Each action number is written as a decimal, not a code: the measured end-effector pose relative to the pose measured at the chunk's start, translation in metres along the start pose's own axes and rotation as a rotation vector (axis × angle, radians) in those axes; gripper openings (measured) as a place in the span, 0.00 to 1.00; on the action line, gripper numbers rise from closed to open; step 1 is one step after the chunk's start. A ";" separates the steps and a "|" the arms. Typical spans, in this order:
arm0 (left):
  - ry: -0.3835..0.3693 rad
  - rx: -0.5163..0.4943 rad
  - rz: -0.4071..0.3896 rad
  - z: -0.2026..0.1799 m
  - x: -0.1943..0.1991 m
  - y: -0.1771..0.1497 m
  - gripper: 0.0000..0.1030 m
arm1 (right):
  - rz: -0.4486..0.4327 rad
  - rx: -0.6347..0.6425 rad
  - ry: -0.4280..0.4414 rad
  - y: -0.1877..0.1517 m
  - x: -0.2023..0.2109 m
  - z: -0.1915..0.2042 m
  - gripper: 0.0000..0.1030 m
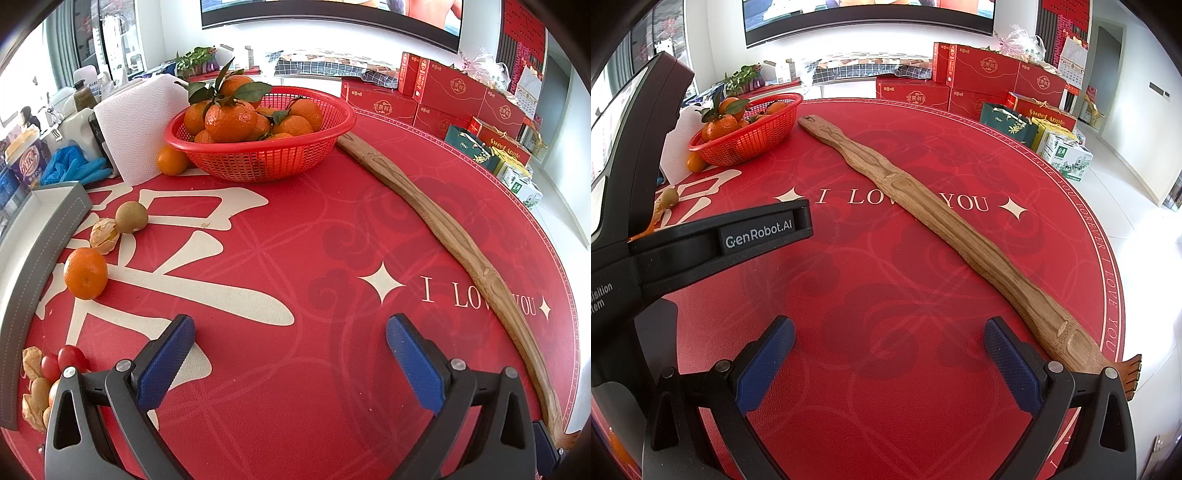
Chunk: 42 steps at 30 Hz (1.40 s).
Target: Organize fruits
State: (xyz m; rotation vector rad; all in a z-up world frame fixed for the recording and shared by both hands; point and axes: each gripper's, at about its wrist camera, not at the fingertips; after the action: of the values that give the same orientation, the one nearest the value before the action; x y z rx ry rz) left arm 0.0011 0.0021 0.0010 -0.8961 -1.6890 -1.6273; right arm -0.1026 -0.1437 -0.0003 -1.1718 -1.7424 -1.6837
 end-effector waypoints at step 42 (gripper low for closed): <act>-0.122 -0.118 -0.062 0.135 0.116 -0.039 1.00 | 0.000 -0.002 -0.001 0.000 0.002 -0.002 1.00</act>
State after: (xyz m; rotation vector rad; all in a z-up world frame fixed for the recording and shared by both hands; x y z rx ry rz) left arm -0.0950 0.1421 0.0669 -1.0278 -1.7322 -1.7613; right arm -0.1044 -0.1446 0.0018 -1.1741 -1.7419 -1.6851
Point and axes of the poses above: each gripper's, at about its wrist camera, not at the fingertips, and x roughly against the way its jaws point, z to its left, y to its top, and after that the axes turned 3 degrees about -y, right-handed
